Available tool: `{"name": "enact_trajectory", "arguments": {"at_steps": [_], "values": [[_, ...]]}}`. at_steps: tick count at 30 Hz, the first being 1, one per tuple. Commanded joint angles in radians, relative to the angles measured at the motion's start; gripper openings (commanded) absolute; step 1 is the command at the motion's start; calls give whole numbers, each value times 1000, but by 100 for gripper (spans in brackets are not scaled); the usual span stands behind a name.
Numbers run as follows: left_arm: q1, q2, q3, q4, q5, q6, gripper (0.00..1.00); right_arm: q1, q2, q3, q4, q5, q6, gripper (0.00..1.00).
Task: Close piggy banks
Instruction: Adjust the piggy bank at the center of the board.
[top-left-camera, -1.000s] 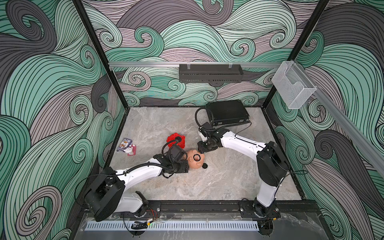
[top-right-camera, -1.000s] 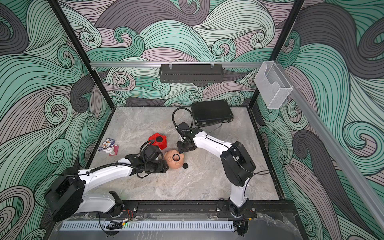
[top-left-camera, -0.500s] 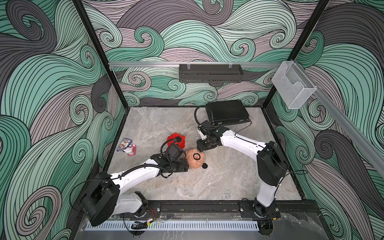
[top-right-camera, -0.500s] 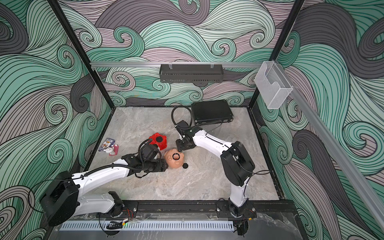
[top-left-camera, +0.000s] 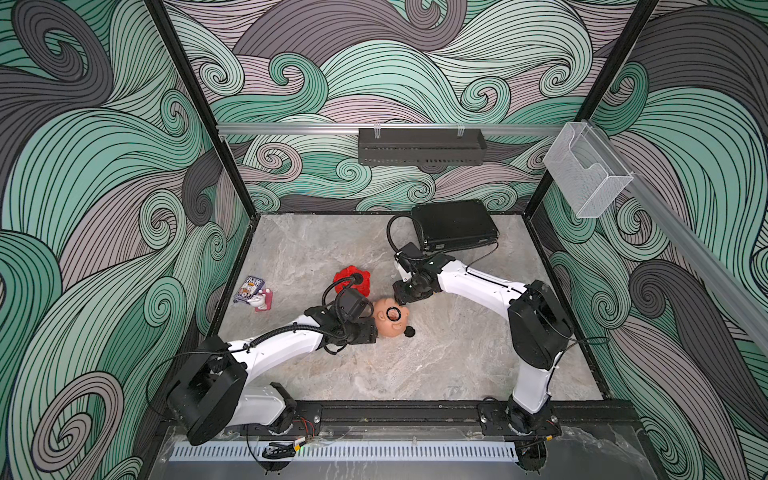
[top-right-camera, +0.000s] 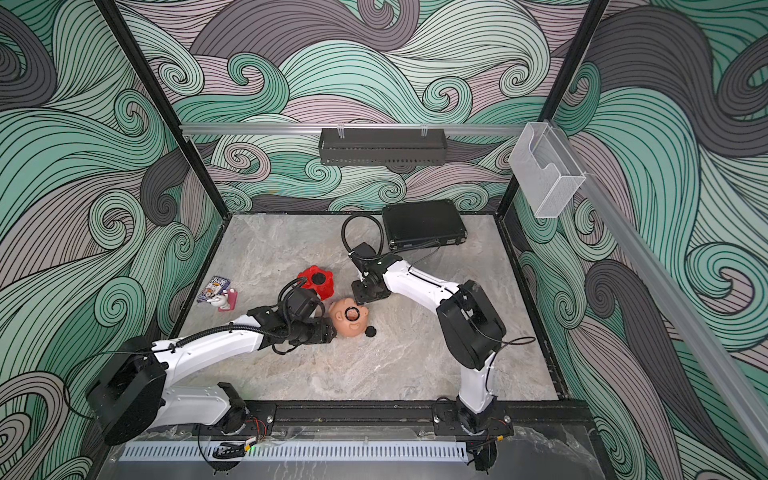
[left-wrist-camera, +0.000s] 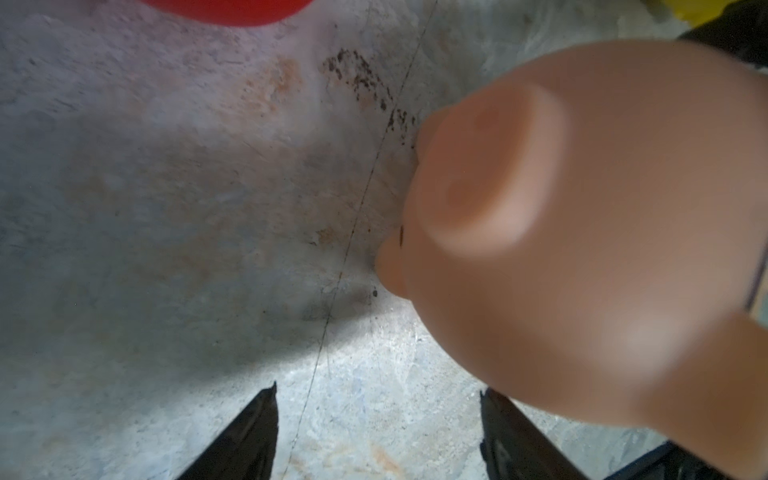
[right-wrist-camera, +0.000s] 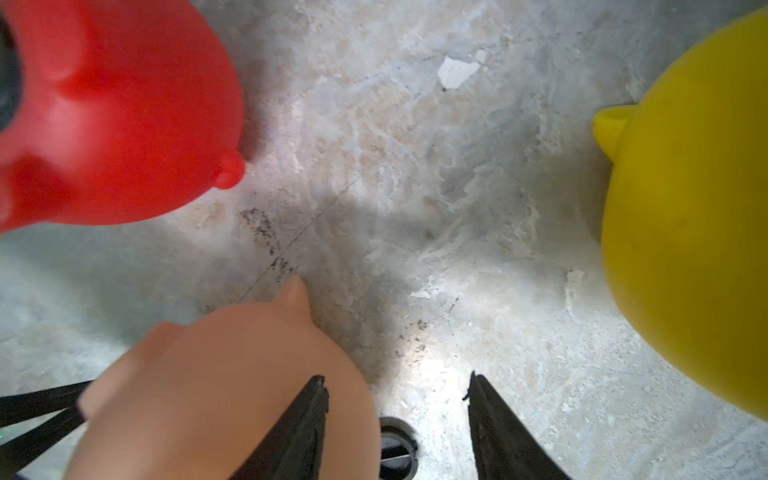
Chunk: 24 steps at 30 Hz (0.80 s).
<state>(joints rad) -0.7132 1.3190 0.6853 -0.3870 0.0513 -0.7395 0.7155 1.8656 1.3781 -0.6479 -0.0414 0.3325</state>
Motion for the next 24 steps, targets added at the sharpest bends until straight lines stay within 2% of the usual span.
{"name": "enact_trajectory", "arguments": {"at_steps": [1, 24], "values": [[19, 22, 48, -2, -30, 15, 76, 4, -41, -30, -24, -8, -12, 57], [63, 90, 113, -11, -48, 38, 78, 20, -116, -160, 12, -56, 11, 56]]}}
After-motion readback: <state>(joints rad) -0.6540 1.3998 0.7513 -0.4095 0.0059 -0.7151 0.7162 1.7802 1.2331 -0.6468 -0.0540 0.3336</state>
